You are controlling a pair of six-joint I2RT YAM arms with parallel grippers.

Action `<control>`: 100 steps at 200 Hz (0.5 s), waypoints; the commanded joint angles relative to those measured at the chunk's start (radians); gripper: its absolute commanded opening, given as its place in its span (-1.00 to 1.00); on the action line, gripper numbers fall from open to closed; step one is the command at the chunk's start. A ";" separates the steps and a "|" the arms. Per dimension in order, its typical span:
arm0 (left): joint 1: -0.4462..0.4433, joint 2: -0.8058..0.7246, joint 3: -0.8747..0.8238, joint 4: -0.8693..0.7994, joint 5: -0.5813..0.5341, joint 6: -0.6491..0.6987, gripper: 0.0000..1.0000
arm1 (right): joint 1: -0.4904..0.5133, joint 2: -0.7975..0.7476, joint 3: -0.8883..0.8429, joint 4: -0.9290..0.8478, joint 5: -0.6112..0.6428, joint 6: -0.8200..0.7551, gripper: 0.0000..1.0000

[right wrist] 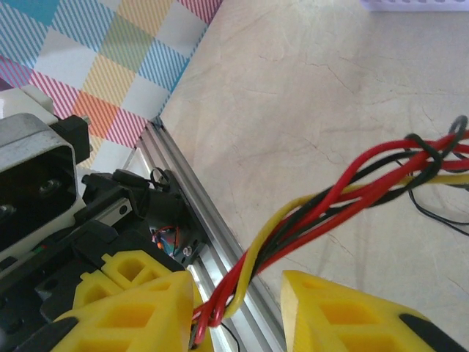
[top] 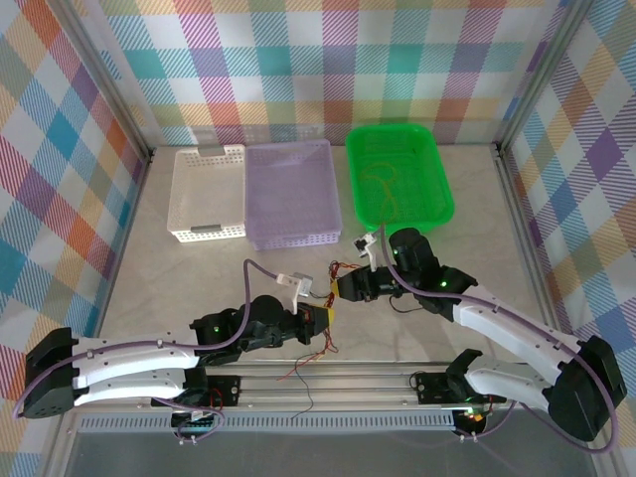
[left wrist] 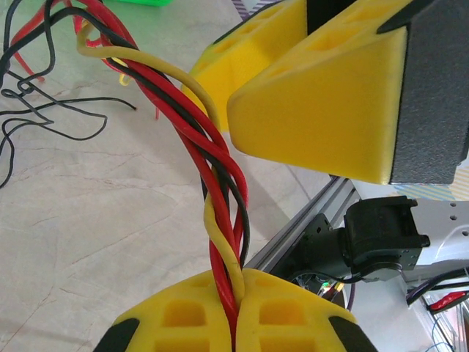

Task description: Untangle the cables

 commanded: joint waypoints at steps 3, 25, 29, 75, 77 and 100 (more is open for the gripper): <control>-0.011 0.002 0.039 0.022 -0.008 0.024 -1.00 | 0.005 0.015 0.007 0.045 -0.038 0.006 -0.29; -0.012 -0.001 0.040 0.016 -0.011 0.025 -1.00 | 0.005 0.017 0.005 0.046 -0.038 0.005 -0.49; -0.013 -0.003 0.040 0.014 -0.011 0.027 -1.00 | 0.005 0.016 0.005 0.045 -0.036 0.005 -0.54; -0.012 -0.042 0.031 -0.021 -0.037 0.025 -1.00 | 0.005 -0.026 0.010 -0.025 0.065 -0.018 -1.00; -0.013 -0.046 0.029 -0.023 -0.039 0.025 -1.00 | 0.005 -0.028 0.010 -0.030 0.072 -0.019 -1.00; -0.012 -0.092 0.013 -0.056 -0.065 0.019 -1.00 | 0.004 -0.053 0.013 -0.092 0.172 -0.032 -1.00</control>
